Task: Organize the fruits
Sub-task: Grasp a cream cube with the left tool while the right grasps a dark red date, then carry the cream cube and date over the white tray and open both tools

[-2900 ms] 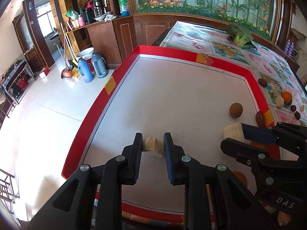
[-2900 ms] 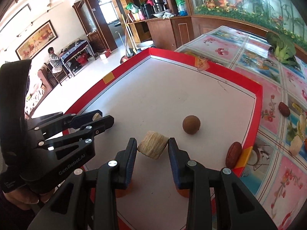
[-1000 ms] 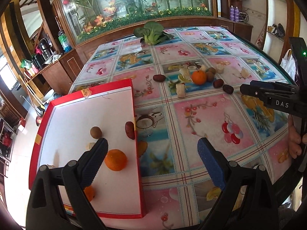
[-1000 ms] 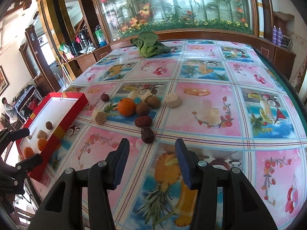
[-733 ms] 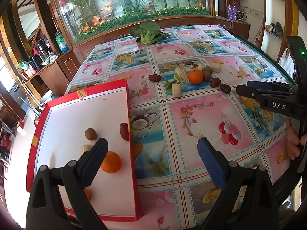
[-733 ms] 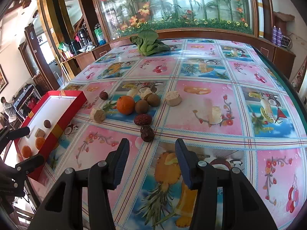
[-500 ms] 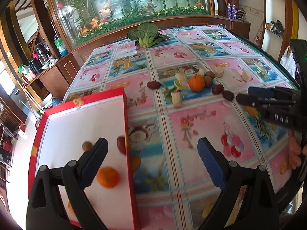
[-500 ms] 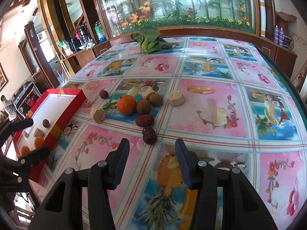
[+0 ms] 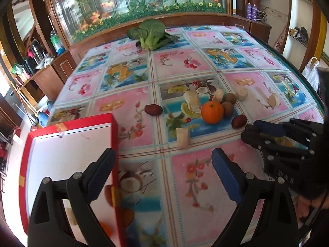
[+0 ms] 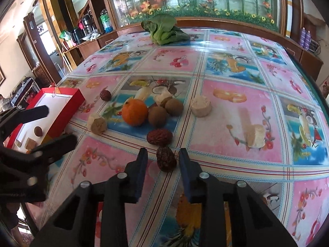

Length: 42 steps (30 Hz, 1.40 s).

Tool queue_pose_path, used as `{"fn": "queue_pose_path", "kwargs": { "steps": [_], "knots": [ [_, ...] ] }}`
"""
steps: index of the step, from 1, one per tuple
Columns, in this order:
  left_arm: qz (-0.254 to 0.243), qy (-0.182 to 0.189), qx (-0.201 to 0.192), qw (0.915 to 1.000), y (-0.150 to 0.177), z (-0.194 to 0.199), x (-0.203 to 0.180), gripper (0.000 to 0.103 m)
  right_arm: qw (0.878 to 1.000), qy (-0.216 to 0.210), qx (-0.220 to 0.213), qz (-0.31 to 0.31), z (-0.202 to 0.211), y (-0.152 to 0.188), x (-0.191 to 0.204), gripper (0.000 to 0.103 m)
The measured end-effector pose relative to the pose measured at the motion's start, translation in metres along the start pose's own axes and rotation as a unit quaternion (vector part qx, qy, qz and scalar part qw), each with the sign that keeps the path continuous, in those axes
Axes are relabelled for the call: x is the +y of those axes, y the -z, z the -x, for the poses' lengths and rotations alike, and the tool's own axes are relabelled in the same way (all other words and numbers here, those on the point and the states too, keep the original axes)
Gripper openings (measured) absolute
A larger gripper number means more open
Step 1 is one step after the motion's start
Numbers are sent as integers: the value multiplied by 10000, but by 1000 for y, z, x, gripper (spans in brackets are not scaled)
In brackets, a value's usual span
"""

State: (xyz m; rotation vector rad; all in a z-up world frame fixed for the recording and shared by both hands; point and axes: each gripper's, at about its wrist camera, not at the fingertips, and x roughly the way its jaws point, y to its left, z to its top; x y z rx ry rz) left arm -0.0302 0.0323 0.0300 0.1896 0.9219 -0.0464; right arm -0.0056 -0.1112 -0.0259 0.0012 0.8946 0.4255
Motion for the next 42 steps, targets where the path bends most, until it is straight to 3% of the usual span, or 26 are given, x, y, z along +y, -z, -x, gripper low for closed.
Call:
{"fn": "queue_pose_path", "kwargs": {
  "steps": [3, 8, 10, 14, 16, 20, 26, 33, 37, 42],
  "knots": [
    [37, 15, 73, 10000, -5, -12, -2, 95, 9999, 107, -29, 35, 0, 0, 1, 19],
    [166, 41, 215, 9996, -9, -28, -3, 91, 9999, 111, -41, -6, 1, 1, 0, 18],
    [121, 136, 239, 9995, -9, -32, -5, 77, 9999, 100, -37, -19, 1, 1, -1, 18],
    [118, 269, 351, 9990, -9, -41, -7, 70, 9999, 104, -41, -22, 1, 2, -1, 18],
    [159, 282, 373, 9988, -8, -45, -7, 56, 9999, 101, -43, -24, 1, 1, -1, 18],
    [305, 434, 360, 9979, -8, -50, -3, 49, 9999, 123, -70, -44, 2, 2, -1, 18],
    [249, 624, 231, 9975, -7, -47, -10, 20, 9996, 142, -221, -143, 7, 1, -5, 18],
    [354, 633, 50, 9974, 2, -24, -5, 20, 9985, 177, -394, -328, 11, 0, -12, 18],
    [449, 668, -223, 9965, 14, 9, 8, 20, 9965, 295, -611, -499, 19, 0, -20, 18],
    [654, 423, -525, 9956, 45, 51, 42, 20, 9928, 463, -885, -659, 28, 1, -27, 18]
  ]
}}
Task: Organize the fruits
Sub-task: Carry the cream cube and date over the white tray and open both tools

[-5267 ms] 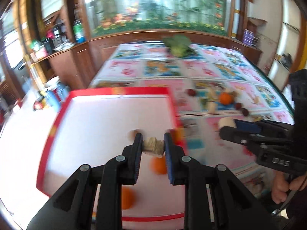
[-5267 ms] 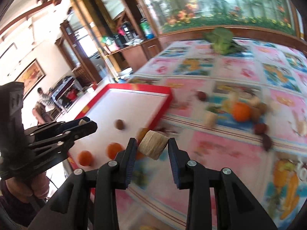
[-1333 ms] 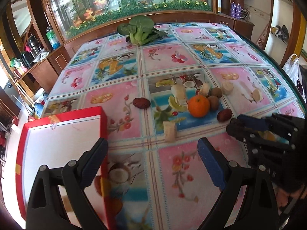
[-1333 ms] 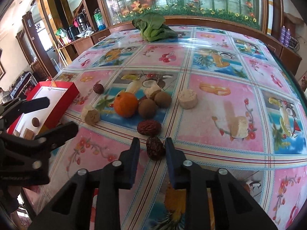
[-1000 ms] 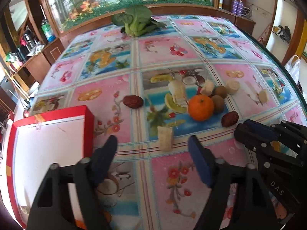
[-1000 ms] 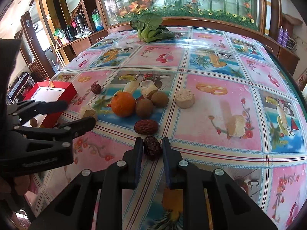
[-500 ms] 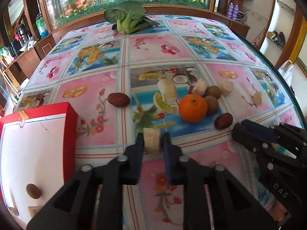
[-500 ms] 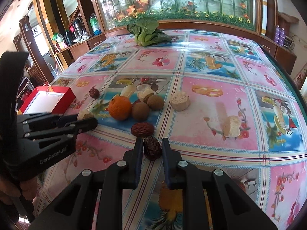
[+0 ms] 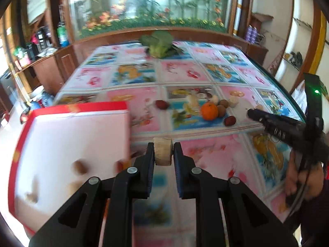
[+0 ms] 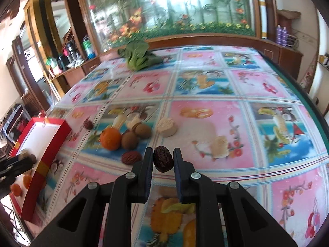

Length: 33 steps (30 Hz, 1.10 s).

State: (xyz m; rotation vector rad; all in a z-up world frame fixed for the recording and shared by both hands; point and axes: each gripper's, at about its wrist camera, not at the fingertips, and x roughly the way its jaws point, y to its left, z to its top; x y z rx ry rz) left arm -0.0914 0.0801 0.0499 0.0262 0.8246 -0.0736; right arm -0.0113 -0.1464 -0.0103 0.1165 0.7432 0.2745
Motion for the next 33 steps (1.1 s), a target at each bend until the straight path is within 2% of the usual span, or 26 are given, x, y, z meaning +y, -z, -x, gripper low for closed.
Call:
{"fn": "queue_pose_path", "kwargs": {
  "steps": [4, 7, 12, 17, 21, 26, 33],
  "knots": [
    [260, -487, -185, 9983, 20, 30, 40, 20, 9999, 8, -119, 41, 4, 0, 4, 18],
    [483, -927, -305, 9941, 32, 49, 72, 20, 9994, -321, -141, -83, 7, -2, 13, 18],
    [824, -1414, -451, 9855, 42, 65, 117, 20, 9936, -1124, -60, -3, 6, -1, 70, 17],
    [1021, -1472, -528, 9824, 48, 69, 137, 20, 9798, -1937, 227, 435, -2, -1, 149, 17],
    [1109, -1488, -443, 9816, 56, 64, 148, 20, 9710, -2220, 393, 798, -8, 4, 195, 17],
    [1165, -1410, -300, 9827, 57, 51, 152, 20, 9720, -2054, 445, 1050, -24, 3, 222, 17],
    [1142, -1431, -301, 9826, 46, 36, 154, 20, 9735, -1973, 721, 907, -52, -3, 230, 17]
  ]
}}
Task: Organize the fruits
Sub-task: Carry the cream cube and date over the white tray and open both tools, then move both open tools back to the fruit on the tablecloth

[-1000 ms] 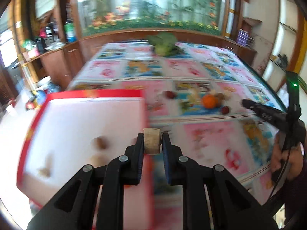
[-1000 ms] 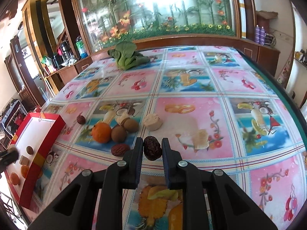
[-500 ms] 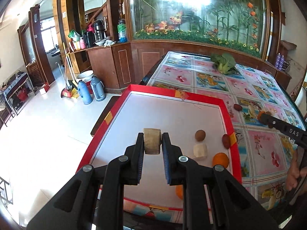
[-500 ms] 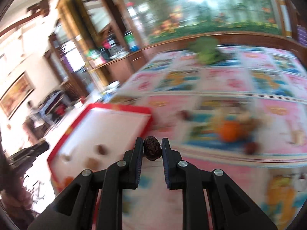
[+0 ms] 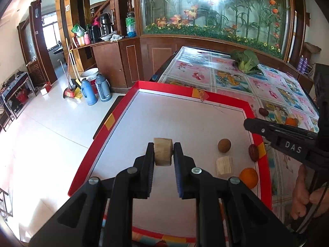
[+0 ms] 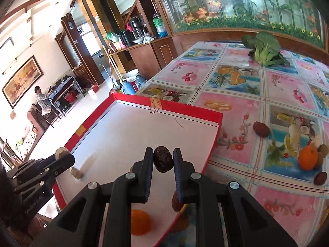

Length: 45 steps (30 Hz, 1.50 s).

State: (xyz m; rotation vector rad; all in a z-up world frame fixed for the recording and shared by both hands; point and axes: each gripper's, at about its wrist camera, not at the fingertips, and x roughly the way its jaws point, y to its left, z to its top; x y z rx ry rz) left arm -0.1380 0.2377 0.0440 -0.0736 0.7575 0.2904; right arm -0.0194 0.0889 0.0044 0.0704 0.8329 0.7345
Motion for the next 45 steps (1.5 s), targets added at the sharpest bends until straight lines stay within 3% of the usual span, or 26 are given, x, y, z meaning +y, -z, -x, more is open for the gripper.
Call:
{"fn": "queue_pose_path", "kwargs": {
  "steps": [11, 27, 29, 30, 31, 33, 35, 42, 45],
  "knots": [
    [-80, -81, 269, 9996, -8, -30, -6, 20, 9986, -106, 443, -250, -37, -7, 4, 17],
    [-4, -265, 760, 9968, -6, -57, -5, 21, 9980, 27, 633, 11, -40, -7, 3, 19],
    [-26, -321, 786, 9964, -6, -56, -6, 22, 9979, -67, 644, -44, -36, -8, 1, 27],
    [-21, -374, 804, 9961, -6, -56, -6, 31, 9984, -120, 556, -55, -31, -9, 0, 29],
    [-2, -432, 812, 9958, -6, -55, -6, 50, 9991, -152, 391, -47, -23, -12, -1, 31],
    [75, -509, 737, 9960, -5, -50, -5, 70, 9998, -152, 146, -38, -11, -15, -4, 38],
    [71, -593, 665, 9960, -6, -42, -8, 71, 9997, -196, -64, -95, 1, -18, -9, 42],
    [-155, -589, 514, 9968, -11, -20, -31, 72, 9990, -15, -383, -214, 33, -24, -33, 43],
    [-315, -561, 464, 9968, -12, -10, -48, 78, 9982, 66, -533, -283, 52, -24, -52, 43]
  ]
}}
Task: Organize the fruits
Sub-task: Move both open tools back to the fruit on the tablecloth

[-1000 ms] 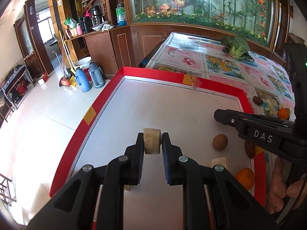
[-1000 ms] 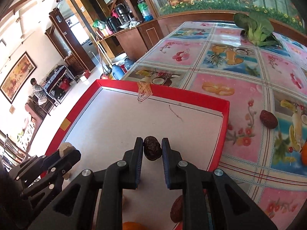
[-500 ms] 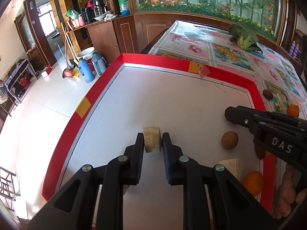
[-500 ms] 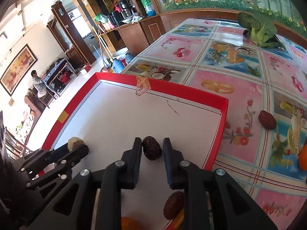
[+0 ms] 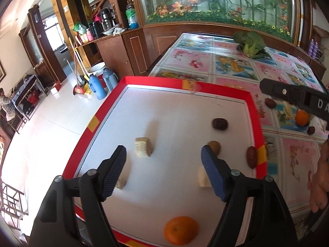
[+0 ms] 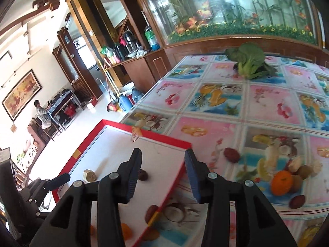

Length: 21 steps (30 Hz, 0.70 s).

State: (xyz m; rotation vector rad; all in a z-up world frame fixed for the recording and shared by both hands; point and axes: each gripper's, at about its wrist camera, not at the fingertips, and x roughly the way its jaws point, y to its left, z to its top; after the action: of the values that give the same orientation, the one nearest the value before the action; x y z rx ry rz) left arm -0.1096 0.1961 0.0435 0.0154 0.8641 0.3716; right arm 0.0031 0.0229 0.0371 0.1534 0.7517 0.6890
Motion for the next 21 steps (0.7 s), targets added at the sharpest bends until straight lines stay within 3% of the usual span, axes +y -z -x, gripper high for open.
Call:
{"fn": "queue_pose_path", "kwargs": {
  "steps": [5, 12, 15, 21],
  "knots": [
    [-322, 94, -52, 9994, -1, 16, -31, 79, 9988, 276, -313, -262, 36, -9, -46, 43],
    [-1015, 436, -171, 9937, -11, 38, -101, 79, 9861, 859, -727, -1225, 107, -9, -156, 43],
    [-1365, 689, -298, 9878, -19, 46, -140, 85, 9776, 1166, -602, -1648, 128, 3, -204, 43],
    [-1804, 899, -329, 9789, -24, 43, -204, 86, 9661, 1141, -206, -2308, 142, 20, -259, 43]
  ]
}}
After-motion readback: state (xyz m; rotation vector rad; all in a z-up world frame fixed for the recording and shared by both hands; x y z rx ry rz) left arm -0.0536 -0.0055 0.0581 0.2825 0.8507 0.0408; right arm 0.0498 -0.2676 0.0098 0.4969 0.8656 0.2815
